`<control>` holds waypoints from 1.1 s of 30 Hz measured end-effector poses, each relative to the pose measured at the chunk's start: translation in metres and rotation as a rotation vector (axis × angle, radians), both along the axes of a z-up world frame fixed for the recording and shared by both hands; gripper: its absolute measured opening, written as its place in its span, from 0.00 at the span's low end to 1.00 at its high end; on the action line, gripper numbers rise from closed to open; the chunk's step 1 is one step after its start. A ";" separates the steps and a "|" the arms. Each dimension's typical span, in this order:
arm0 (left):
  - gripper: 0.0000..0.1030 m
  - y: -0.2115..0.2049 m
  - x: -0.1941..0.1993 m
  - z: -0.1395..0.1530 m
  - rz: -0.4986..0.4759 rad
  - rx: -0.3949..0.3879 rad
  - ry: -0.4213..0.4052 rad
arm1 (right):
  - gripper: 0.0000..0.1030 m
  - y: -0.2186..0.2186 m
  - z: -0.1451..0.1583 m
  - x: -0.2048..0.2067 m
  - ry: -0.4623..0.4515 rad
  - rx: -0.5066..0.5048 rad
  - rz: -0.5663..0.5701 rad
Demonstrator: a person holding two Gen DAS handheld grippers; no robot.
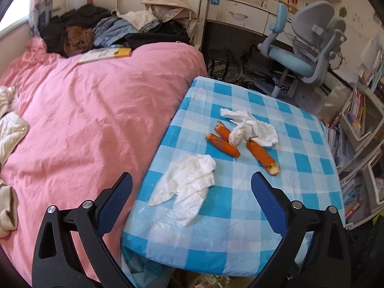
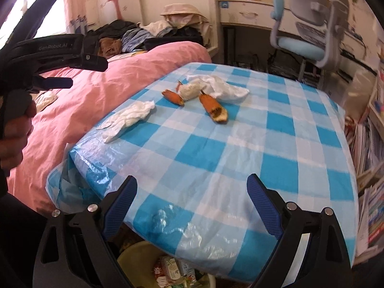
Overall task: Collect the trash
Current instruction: 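Move the left tool toward the white tissue while the right tool approaches an orange snack stick, then grasp the white tissue with the left tool while the right tool grasps the orange snack stick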
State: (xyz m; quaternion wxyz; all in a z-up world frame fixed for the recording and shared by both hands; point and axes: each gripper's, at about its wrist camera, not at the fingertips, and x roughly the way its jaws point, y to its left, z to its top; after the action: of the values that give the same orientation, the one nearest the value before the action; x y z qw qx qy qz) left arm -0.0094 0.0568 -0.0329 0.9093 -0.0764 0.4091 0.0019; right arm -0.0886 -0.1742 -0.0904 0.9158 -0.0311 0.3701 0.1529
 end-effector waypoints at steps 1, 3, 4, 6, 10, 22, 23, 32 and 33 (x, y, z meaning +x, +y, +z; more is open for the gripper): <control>0.93 0.009 0.004 -0.002 0.006 -0.026 0.016 | 0.86 0.002 0.003 0.004 -0.004 -0.010 0.017; 0.92 0.030 0.012 -0.010 0.034 -0.085 0.051 | 0.86 0.004 0.009 0.013 -0.004 -0.034 0.054; 0.91 0.040 0.014 -0.013 0.058 -0.120 0.062 | 0.86 0.005 0.009 0.017 -0.001 -0.041 0.065; 0.89 0.055 0.015 -0.019 0.095 -0.184 0.077 | 0.86 0.005 0.010 0.029 0.007 -0.064 0.093; 0.81 0.049 0.020 -0.031 0.086 -0.190 0.120 | 0.84 -0.001 0.005 0.046 0.010 -0.046 0.081; 0.80 -0.037 0.064 -0.079 -0.103 0.250 0.241 | 0.81 -0.005 0.002 0.066 0.055 0.002 0.081; 0.80 -0.038 0.068 -0.084 -0.105 0.263 0.253 | 0.80 -0.005 0.001 0.070 0.059 0.006 0.079; 0.10 -0.036 0.082 -0.086 -0.162 0.092 0.295 | 0.72 -0.002 -0.006 0.108 0.063 0.018 0.060; 0.10 -0.038 0.079 -0.081 -0.167 0.082 0.273 | 0.70 -0.002 -0.008 0.115 0.069 0.018 0.050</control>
State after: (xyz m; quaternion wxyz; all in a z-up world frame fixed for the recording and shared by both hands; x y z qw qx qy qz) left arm 0.0699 0.0190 -0.1137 0.8445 -0.0038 0.5335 -0.0466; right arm 0.0266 -0.1760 -0.0984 0.8986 -0.0267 0.3992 0.1802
